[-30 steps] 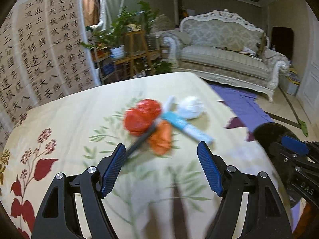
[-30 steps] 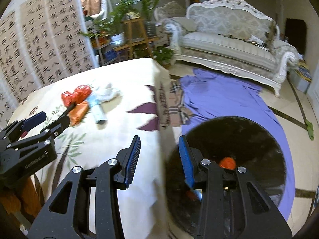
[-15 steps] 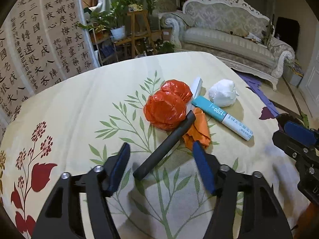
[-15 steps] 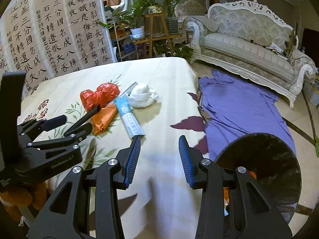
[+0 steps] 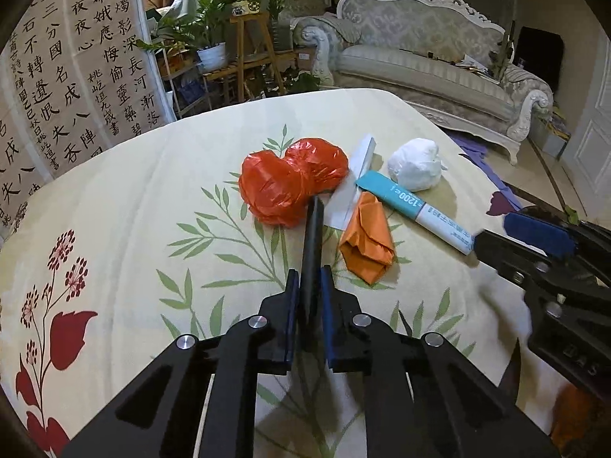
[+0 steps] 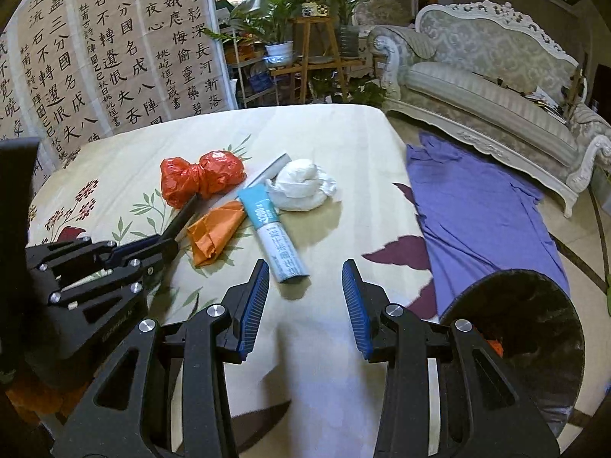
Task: Collect trash
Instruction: 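Grasp the white-and-blue tube with the right gripper while the left gripper lifts the black stick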
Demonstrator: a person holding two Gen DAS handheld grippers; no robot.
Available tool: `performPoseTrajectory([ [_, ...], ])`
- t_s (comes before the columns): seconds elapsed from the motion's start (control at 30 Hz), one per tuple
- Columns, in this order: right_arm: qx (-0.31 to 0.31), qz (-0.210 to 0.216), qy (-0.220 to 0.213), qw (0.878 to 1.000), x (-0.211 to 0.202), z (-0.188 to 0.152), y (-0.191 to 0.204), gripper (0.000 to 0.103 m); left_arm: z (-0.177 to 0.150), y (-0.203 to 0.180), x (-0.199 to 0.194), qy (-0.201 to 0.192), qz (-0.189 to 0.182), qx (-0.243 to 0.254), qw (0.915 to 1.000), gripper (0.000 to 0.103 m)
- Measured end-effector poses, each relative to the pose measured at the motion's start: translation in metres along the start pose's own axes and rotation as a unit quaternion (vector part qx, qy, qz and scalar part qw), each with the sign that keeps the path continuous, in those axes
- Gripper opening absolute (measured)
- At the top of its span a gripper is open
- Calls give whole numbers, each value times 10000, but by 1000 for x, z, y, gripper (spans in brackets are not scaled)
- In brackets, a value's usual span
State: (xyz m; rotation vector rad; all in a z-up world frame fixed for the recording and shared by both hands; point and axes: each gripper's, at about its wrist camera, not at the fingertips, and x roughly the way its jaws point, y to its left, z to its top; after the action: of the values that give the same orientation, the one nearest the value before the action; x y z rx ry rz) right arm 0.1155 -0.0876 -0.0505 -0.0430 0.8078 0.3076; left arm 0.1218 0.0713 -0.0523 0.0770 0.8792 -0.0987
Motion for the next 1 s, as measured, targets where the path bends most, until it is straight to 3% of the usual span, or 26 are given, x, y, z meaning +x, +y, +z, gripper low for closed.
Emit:
performPoseTrajectory([
  [0.4, -258, 18, 339, 9991, 34, 15, 17, 38, -11, 17, -17, -86, 67, -340, 9994, 11],
  [0.53, -320, -37, 388, 9987, 36, 15, 20, 22, -14, 24, -19, -96, 116, -471, 9988, 11],
  [1.0, -223, -35, 365, 9991, 5, -16, 21, 15, -25, 29, -34, -220, 143, -644, 9976, 11],
])
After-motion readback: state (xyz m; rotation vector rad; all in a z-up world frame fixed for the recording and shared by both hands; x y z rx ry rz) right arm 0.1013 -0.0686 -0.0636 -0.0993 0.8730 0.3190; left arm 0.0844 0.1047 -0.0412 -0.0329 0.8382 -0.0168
